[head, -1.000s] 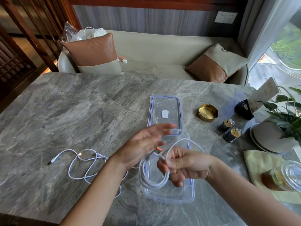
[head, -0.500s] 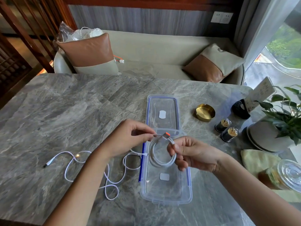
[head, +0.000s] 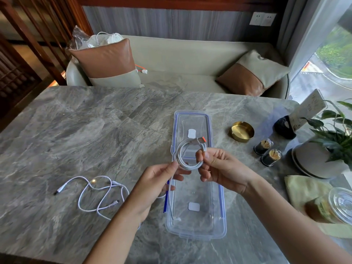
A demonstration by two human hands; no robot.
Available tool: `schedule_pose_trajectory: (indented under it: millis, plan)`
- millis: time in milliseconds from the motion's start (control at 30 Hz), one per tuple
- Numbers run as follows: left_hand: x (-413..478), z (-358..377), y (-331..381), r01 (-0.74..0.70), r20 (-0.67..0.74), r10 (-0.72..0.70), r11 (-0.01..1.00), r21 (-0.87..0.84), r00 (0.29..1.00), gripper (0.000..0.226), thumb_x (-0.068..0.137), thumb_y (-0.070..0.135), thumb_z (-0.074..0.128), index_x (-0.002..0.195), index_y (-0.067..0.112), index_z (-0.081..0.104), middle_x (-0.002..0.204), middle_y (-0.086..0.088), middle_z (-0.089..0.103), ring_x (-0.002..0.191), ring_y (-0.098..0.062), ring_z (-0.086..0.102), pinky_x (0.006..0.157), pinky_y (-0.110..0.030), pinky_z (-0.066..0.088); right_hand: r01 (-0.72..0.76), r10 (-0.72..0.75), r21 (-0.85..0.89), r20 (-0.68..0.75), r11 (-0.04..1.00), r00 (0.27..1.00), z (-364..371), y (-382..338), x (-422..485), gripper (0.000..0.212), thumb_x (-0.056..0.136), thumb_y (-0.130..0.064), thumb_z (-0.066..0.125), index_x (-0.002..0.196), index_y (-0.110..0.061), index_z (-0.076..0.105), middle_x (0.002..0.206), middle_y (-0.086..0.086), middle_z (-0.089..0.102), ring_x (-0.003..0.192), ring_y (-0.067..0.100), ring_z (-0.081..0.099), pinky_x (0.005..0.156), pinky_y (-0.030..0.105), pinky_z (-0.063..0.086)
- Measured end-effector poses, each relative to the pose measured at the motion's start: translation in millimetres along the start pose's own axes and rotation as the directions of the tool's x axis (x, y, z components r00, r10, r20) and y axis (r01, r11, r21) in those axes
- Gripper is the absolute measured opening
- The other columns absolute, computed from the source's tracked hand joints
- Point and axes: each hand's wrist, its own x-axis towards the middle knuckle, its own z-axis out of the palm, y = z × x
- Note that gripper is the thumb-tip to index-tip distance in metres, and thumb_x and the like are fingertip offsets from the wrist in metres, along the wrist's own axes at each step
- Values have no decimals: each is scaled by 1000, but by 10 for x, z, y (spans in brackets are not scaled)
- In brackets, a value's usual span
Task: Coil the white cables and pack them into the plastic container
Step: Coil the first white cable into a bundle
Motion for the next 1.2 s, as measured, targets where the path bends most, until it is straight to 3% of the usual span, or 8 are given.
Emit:
schedule_pose_trajectory:
  millis: [167, 267, 433, 600, 733, 867, 1100, 1200]
  plan:
    - [63, 5, -64, 79, 3, -85, 913, -401, 996, 35, 75, 34, 61, 98, 9, 72, 66, 10, 59, 51, -4, 38, 39, -15, 24, -2, 2, -72, 0, 997, 1000, 31, 27, 26, 25, 74, -41, 73, 78, -17, 66, 61, -7, 52, 54, 6, 56, 60, 20, 53]
    - [98, -35, -49, 135, 68, -117, 853, -504, 991, 34, 84, 37, 49, 84, 16, 75, 62, 9, 56, 40, -4, 33, 30, -12, 19, -24, 25, -118, 14, 993, 1000, 27, 27, 21, 26, 76, -42, 71, 80, -16, 66, 63, -6, 51, 55, 6, 56, 61, 21, 53]
    - [126, -61, -48, 69, -46, -102, 879, -472, 994, 25, 79, 17, 54, 93, 6, 71, 71, -1, 59, 40, -3, 41, 32, -12, 30, -49, 53, -151, 25, 987, 998, 35, 11, 25, 24, 80, -39, 68, 81, -15, 65, 63, -5, 51, 54, 7, 56, 62, 21, 53]
    - [145, -107, -3, 97, -52, -139, 871, -481, 989, 26, 90, 2, 43, 92, 10, 68, 61, 1, 63, 46, -2, 52, 42, -12, 43, -71, 68, -210, -21, 975, 997, 45, 13, 23, 18, 83, -32, 58, 79, -16, 65, 60, -4, 52, 54, 7, 56, 61, 21, 52]
    - [173, -114, 46, 52, -95, -110, 877, -478, 989, 28, 84, 10, 50, 71, 15, 75, 61, 7, 61, 42, -1, 44, 35, -11, 32, -84, 82, -264, -19, 961, 996, 60, 6, 41, 18, 87, -28, 56, 79, -16, 66, 60, -3, 52, 55, 7, 56, 61, 21, 52]
    - [145, -131, -13, -54, -150, -5, 922, -383, 989, 13, 71, 22, 62, 69, 17, 74, 56, 9, 52, 44, -1, 41, 36, -11, 31, -67, 61, -277, -29, 959, 998, 56, -10, 42, 19, 86, -32, 57, 78, -17, 66, 59, -2, 53, 55, 7, 56, 62, 21, 52]
    - [72, -133, -209, 54, -21, -64, 942, -331, 998, 31, 71, 26, 65, 99, 13, 72, 60, 5, 54, 53, -3, 50, 53, -17, 50, -45, 51, -284, 13, 958, 999, 50, 9, 8, 18, 84, -30, 58, 79, -16, 66, 60, -1, 54, 56, 8, 58, 63, 22, 53]
    - [55, -134, -208, 68, 30, -62, 964, -256, 998, 33, 70, 33, 66, 95, 12, 75, 68, 1, 55, 59, -6, 48, 56, -16, 49, -35, 46, -277, 35, 960, 998, 57, 8, 4, 19, 83, -35, 62, 78, -16, 66, 60, -2, 56, 56, 7, 58, 62, 22, 52]
